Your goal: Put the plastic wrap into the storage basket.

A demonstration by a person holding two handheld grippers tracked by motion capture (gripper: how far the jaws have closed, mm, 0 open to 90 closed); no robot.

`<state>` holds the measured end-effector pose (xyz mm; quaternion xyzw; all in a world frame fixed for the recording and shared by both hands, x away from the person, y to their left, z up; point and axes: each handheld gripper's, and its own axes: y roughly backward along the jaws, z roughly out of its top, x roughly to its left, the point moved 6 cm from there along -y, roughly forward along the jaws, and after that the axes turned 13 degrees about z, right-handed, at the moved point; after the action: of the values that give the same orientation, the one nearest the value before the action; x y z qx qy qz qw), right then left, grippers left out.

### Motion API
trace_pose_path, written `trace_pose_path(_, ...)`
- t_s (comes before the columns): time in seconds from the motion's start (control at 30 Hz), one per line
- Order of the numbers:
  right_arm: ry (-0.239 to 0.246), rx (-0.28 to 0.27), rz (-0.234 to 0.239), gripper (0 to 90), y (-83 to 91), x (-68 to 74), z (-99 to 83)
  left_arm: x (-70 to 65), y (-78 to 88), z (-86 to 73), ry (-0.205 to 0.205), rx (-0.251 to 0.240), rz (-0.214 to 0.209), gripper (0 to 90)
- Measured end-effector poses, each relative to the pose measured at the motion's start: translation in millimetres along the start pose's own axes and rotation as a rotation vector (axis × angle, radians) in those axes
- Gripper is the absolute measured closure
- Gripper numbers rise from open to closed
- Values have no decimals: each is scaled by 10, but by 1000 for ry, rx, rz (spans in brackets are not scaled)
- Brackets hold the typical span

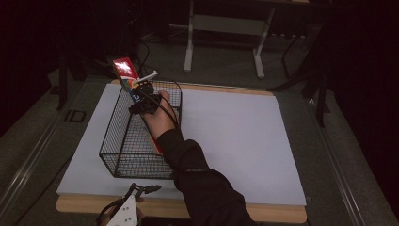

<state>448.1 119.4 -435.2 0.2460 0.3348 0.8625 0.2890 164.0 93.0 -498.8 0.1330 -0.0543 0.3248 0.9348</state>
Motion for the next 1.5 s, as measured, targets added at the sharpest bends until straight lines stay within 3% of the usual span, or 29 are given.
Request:
trace_pose_path(0.27, -4, 10, -27, 392, -106, -67, -144, 1, 3, 0, -3, 0, 2, 18)
trace_pose_path(0.47, -27, 3, -8, 391, -134, -80, -239, 7, 5, 3, -6, -2, 13, 18)
trace_pose_path(0.9, -30, 90, -10, 386, -233, -125, -487, -7, -7, -7, -9, 9, 2, 18)
trace_pose_path(1.5, -18, 110, 8, 343, -213, -159, -538, -13, -12, -8, -12, 9, 2, 18)
